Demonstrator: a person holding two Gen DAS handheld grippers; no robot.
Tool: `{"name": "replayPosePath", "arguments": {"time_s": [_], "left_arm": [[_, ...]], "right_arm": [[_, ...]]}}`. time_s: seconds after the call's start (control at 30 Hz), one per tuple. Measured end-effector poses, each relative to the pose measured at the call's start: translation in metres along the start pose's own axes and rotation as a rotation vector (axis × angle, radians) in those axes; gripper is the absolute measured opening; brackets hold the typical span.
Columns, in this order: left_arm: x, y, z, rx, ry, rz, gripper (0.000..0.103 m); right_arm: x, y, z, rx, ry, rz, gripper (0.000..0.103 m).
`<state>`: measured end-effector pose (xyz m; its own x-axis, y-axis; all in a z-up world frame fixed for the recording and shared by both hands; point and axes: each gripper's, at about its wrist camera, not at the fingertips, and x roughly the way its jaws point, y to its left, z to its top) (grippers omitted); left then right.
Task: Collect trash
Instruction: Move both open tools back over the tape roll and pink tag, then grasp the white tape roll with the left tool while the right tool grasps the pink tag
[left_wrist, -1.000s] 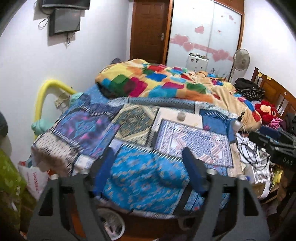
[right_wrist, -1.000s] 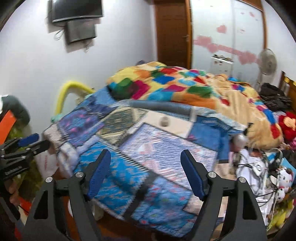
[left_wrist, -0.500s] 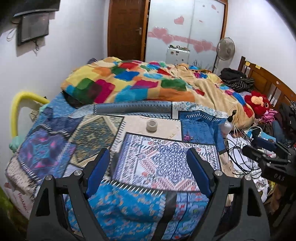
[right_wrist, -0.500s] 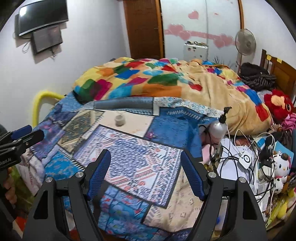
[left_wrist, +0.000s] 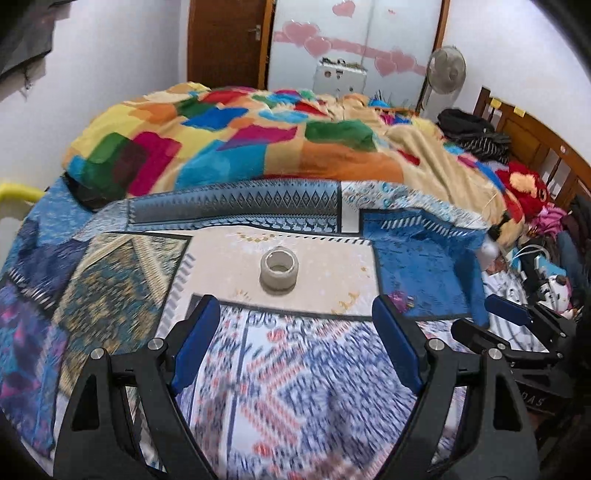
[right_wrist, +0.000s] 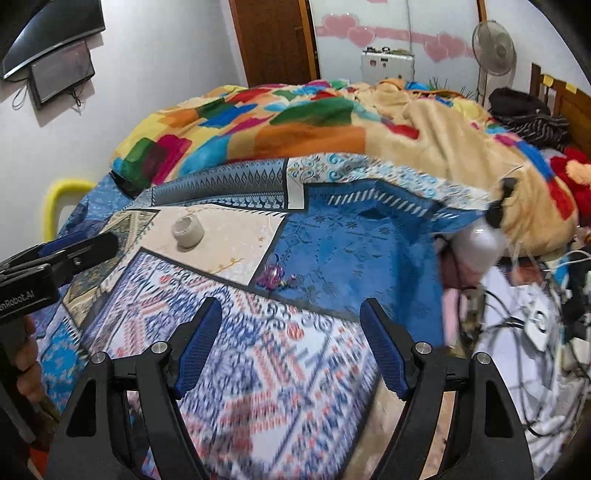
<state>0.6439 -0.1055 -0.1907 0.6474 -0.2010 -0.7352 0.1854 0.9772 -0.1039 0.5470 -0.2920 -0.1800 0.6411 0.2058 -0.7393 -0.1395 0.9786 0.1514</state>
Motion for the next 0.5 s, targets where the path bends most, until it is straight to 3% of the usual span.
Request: {"name": "replayPosePath", "arguments": {"time_s": [0.13, 0.27, 0.43, 0.5], "left_arm": [[0.043, 0.007, 0.009, -0.004, 0.026, -0.006, 0.083], [0.078, 0.015, 0.015, -0.033, 0.069, -0.017, 0.07], [0.1, 0.024, 0.015, -0.11, 0.077, -0.026, 0.065], [0.104, 0.02, 0.015, -0.097, 0.065, -0.015, 0.057]], "right_arm": [[0.032, 0.004, 0.008, -0.012, 0.019, 0.019, 0.062], [0.056, 0.006, 0.013, 0.015, 0.036, 0.009, 0.061], [0.07, 0.013, 0.011, -0.008, 0.05, 0.01, 0.048], [0.07, 0.02, 0.01, -0.05, 0.05, -0.003, 0.037]]}}
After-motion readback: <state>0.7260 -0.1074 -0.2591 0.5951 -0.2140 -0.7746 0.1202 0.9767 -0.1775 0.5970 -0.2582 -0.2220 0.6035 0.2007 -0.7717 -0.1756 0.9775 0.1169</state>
